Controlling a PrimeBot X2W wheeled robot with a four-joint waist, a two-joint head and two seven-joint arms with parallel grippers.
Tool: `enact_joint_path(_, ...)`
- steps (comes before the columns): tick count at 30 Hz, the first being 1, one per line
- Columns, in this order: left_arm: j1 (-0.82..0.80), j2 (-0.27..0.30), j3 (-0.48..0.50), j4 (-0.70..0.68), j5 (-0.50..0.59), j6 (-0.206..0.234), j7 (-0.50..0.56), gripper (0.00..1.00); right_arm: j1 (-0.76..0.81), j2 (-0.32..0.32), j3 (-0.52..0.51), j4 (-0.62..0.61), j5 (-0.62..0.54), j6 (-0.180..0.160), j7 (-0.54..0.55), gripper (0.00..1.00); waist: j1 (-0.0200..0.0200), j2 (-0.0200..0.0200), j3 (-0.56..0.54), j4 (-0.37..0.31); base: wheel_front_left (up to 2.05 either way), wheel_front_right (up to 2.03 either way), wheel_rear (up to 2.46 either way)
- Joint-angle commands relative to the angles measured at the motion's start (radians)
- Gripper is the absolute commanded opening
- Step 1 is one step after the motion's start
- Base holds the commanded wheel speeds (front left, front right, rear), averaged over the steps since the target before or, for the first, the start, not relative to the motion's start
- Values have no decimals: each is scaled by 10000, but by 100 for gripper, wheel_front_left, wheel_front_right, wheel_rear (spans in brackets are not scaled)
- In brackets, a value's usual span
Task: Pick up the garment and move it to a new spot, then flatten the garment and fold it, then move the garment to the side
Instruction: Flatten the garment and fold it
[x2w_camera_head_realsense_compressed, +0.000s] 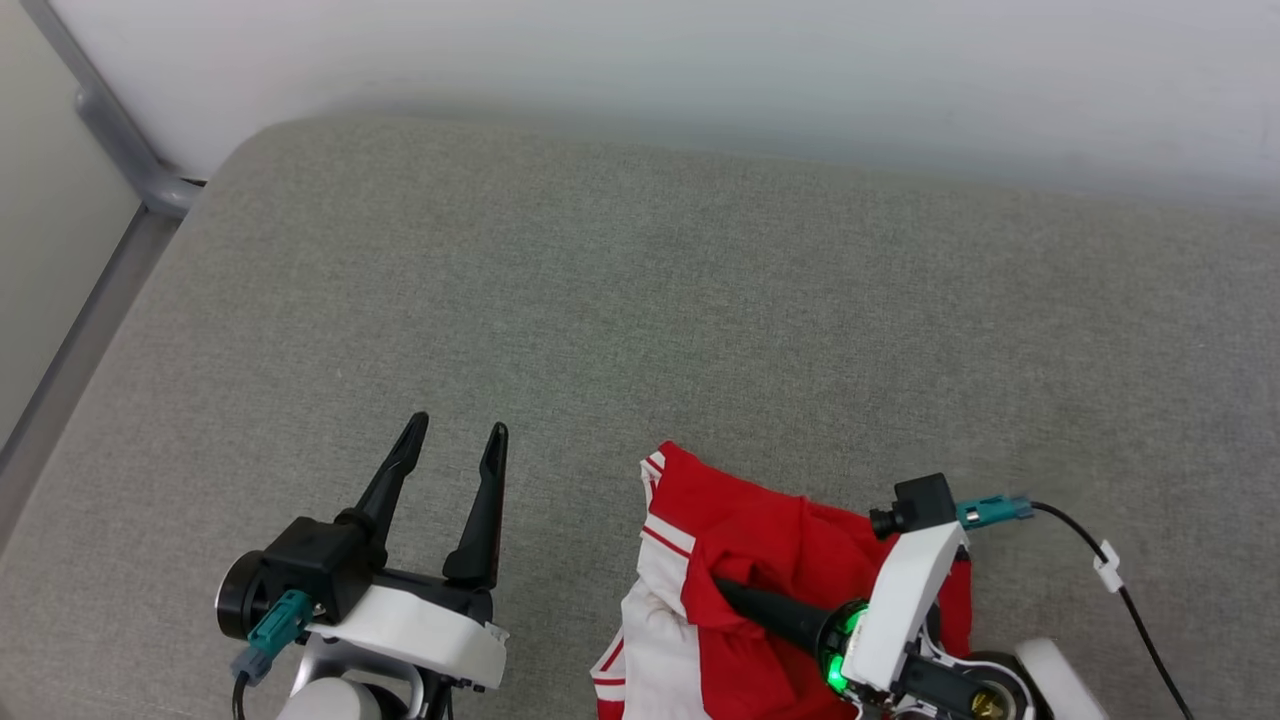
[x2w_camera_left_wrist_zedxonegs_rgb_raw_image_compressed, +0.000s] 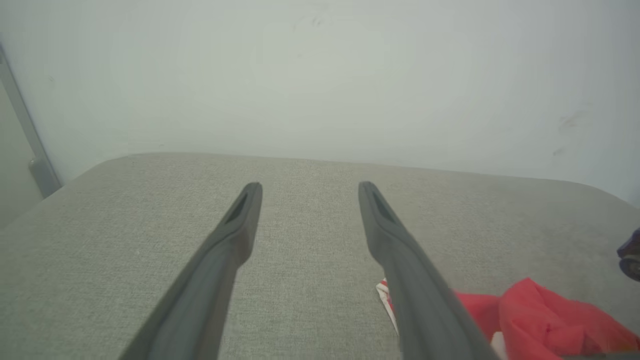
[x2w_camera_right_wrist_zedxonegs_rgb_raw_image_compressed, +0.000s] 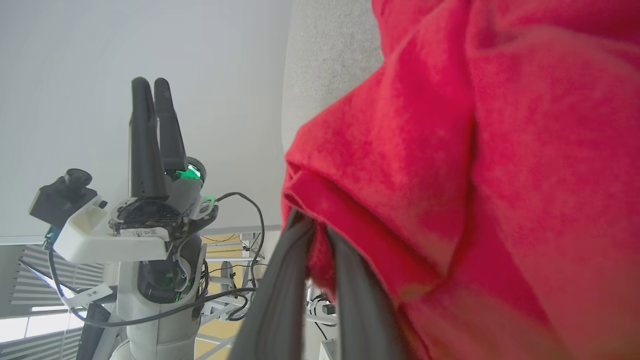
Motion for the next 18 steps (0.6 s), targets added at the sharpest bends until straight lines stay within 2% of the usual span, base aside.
enact_joint_path(1, -123, -44, 10, 34, 52, -22, -37, 100, -83, 9, 83, 87, -23, -1, -84, 40, -1, 0, 48, 4, 0, 0, 0)
enact_joint_path(2, -148, -58, 32, 54, 60, -33, -44, 100, -136, 3, 161, 200, -74, -1, -182, 100, -1, 0, 68, -8, 0, 0, 0)
enact_joint_path(6, -140, -81, 60, 159, 54, -89, -59, 100, -360, -137, 584, 301, -104, -1, -433, 100, -1, 0, 58, -130, 0, 0, 0)
enact_joint_path(11, -142, -98, 92, 237, 103, -105, -68, 100, -562, -403, 1171, -260, -300, -1, -980, 100, -1, 0, -96, -344, 0, 0, 0)
enact_joint_path(15, -99, -135, 108, 264, 130, -92, -74, 100, -705, -884, 1688, -782, -1106, -3, -1786, 100, -1, 0, -222, -491, 0, 0, 0)
enact_joint_path(18, -18, -179, 131, 274, 144, -55, -77, 100, -782, -1229, 1679, -961, -2027, -3, -2732, 100, -1, 0, -316, -592, 0, 0, 0)
